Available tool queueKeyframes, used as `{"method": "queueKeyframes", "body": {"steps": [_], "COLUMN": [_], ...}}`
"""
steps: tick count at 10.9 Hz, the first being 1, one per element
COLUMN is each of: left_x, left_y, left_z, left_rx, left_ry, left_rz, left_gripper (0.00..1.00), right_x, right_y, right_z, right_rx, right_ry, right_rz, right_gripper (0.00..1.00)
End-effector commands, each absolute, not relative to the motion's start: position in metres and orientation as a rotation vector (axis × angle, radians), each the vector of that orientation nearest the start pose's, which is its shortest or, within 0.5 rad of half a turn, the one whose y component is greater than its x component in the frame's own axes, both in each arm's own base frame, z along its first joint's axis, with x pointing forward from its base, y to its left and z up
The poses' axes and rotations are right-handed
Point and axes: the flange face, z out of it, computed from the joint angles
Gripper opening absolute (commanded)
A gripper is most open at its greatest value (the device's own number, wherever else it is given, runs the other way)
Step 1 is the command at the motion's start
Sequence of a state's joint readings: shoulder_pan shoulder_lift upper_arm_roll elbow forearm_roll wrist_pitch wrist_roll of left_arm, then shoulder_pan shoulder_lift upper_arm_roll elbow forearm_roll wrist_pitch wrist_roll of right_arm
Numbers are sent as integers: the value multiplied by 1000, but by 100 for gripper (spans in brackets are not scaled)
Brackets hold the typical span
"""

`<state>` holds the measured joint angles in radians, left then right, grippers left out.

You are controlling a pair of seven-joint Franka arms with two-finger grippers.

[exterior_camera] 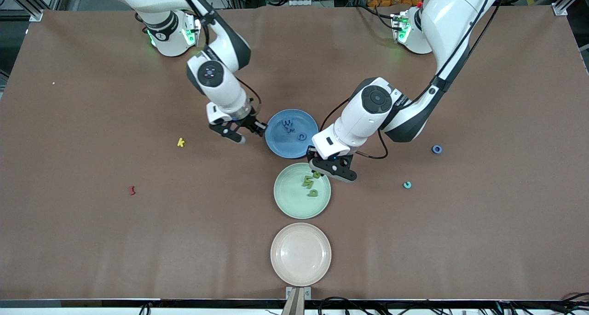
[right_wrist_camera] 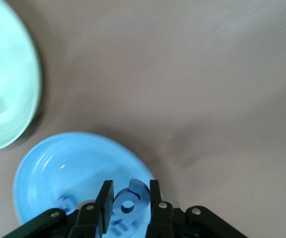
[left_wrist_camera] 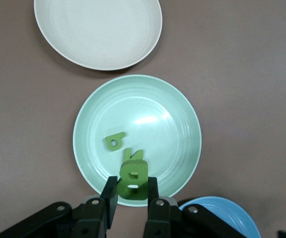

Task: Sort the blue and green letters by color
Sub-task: 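Drop the B on the green plate while the right gripper drops a on blue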

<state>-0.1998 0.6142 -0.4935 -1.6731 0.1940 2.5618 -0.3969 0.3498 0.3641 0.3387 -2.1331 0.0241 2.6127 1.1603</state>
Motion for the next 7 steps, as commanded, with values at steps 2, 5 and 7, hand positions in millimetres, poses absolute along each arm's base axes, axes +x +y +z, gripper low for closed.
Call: {"method": "queueKeyframes", "body": {"steps": [2, 5, 7], "left_x": [578, 587, 593], "left_y": [-443, -454, -459], "left_z": [306, 301, 275], "left_rx": [-3398, -3412, -3364], "left_ry": [514, 518, 527], "left_rz": [-393, -421, -486], "left_gripper": [0, 0, 0], "right_x": [447, 443, 446], "right_y": [432, 443, 442], "right_z": [238, 241, 244], "right_rx": [-2822, -2801, -2798], "right_ry": [777, 813, 808], "right_rz": [122, 137, 129], "right_gripper": [19, 100, 100]}}
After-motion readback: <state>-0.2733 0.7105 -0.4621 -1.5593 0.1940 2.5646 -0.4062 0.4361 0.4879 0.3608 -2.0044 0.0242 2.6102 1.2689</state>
